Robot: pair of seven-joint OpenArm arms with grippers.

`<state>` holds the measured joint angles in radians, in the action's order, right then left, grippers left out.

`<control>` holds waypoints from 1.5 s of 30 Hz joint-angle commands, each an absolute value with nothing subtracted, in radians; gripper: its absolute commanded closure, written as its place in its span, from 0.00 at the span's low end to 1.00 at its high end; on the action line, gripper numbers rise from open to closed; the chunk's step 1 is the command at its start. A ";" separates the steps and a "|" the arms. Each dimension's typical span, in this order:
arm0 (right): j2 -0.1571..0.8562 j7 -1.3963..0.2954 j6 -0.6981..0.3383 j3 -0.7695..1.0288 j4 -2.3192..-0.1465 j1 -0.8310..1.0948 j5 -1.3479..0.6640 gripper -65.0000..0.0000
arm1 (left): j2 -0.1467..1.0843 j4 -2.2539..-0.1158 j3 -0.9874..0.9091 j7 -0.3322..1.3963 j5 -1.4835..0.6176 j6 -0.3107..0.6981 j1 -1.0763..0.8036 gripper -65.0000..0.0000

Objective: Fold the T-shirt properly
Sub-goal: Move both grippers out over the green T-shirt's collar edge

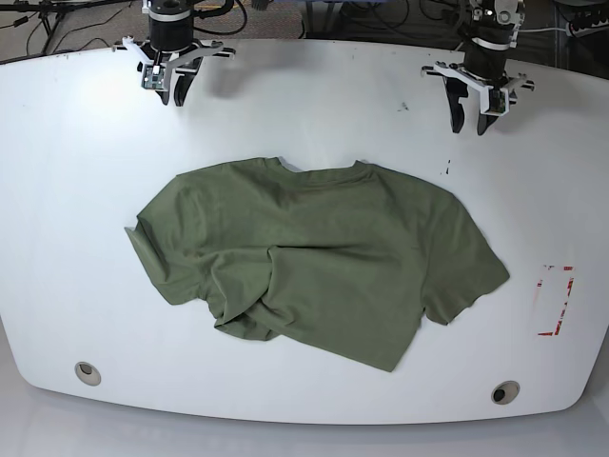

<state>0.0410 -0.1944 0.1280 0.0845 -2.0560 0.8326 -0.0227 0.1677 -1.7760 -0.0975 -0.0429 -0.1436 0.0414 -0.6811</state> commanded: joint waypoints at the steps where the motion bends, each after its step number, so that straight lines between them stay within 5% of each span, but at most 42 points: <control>1: 0.039 -0.165 0.125 0.085 -2.073 0.827 -0.011 0.83 | 0.173 -1.786 -0.102 -0.071 -0.148 0.040 -0.667 0.66; 45: 0.048 -0.371 0.113 0.014 -2.049 0.512 -0.019 0.80 | 0.190 -1.838 -0.212 -0.024 -0.158 0.033 -0.502 0.60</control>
<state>0.0471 -0.3943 0.1188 0.0120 -2.0392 0.5213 -0.0154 0.1787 -1.8187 -0.2008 0.0002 -0.1520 0.0360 -0.5014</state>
